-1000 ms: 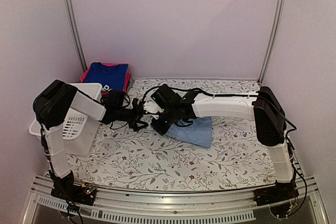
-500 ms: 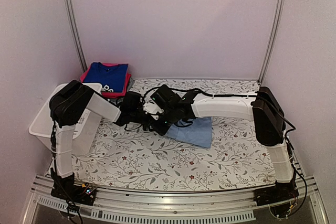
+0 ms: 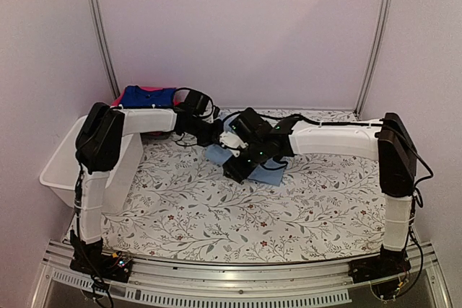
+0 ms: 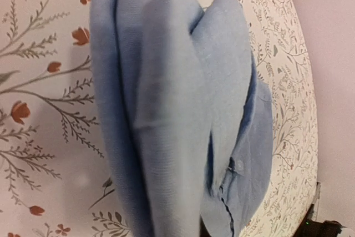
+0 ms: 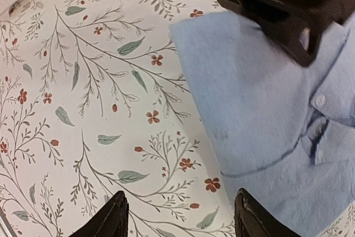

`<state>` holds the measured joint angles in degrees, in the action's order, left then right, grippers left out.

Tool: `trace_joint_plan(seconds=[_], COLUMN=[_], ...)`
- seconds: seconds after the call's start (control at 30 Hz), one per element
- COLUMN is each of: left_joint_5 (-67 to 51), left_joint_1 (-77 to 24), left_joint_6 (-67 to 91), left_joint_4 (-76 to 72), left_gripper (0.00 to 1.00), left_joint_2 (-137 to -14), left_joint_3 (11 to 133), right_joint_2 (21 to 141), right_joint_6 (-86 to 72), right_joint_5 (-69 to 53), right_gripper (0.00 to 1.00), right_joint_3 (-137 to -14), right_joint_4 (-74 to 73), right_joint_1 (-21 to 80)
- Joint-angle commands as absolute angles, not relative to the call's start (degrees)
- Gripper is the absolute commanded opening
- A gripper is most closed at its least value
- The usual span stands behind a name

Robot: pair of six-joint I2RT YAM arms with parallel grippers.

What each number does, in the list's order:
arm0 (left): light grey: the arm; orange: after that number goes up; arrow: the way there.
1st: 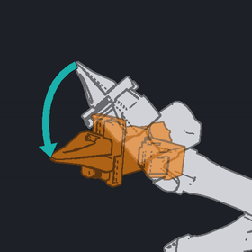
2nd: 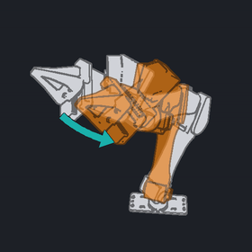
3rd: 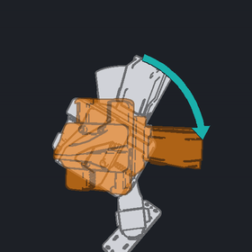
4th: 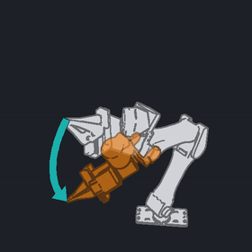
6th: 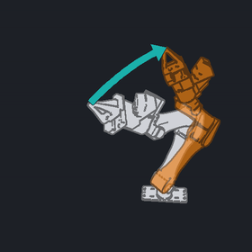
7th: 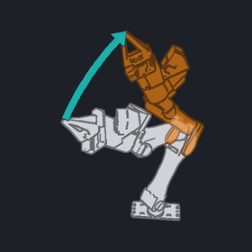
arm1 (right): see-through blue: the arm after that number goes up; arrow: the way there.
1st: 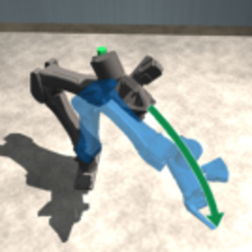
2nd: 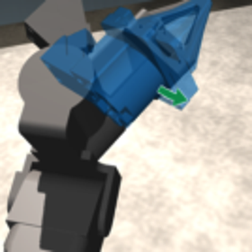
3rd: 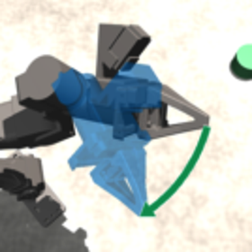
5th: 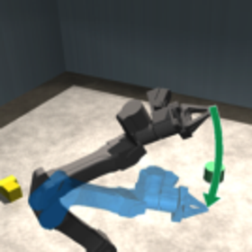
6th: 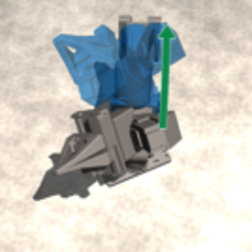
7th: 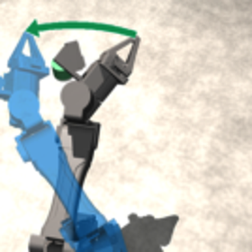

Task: Fold and stack the mixed laundry pile
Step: Pass from the right arm to the left, then place the square-folded shirt at the corner of the board.

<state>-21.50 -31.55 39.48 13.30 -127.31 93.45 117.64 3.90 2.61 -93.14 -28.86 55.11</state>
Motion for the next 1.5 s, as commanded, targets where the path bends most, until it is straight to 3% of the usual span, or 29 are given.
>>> trace_joint_plan(seconds=[0.0, 0.17, 0.3, 0.73, 1.47], left_joint_5=[-9.23, -2.34, -0.16, -1.86, -9.99], left_joint_1=[-30.68, -28.81, -26.15, -16.37, -13.97], left_joint_6=[22.68, 14.29, 9.37, 3.01, 2.11], left_joint_4=[33.24, 43.13, 45.49, 45.93, 44.15], left_gripper=[0.00, 0.00, 0.00, 0.00, 0.00], left_joint_2=[-130.56, -134.90, -136.30, -133.38, -119.15], left_joint_3=[105.32, 119.19, 125.99, 134.62, 132.48], right_joint_2=[106.77, 100.53, 98.44, 99.23, 103.01], right_joint_6=[-1.68, -4.82, -6.22, -6.32, -5.45], right_joint_5=[2.51, 2.60, 2.40, -1.53, -2.63], right_gripper=[0.69, 0.81, 0.99, 0.99, 0.99], right_joint_3=[-87.75, -82.02, -79.75, -80.18, -83.17], right_joint_4=[-27.00, -26.33, -26.37, -26.42, -27.20], right_joint_1=[50.65, 47.46, 45.65, 43.07, 42.92])
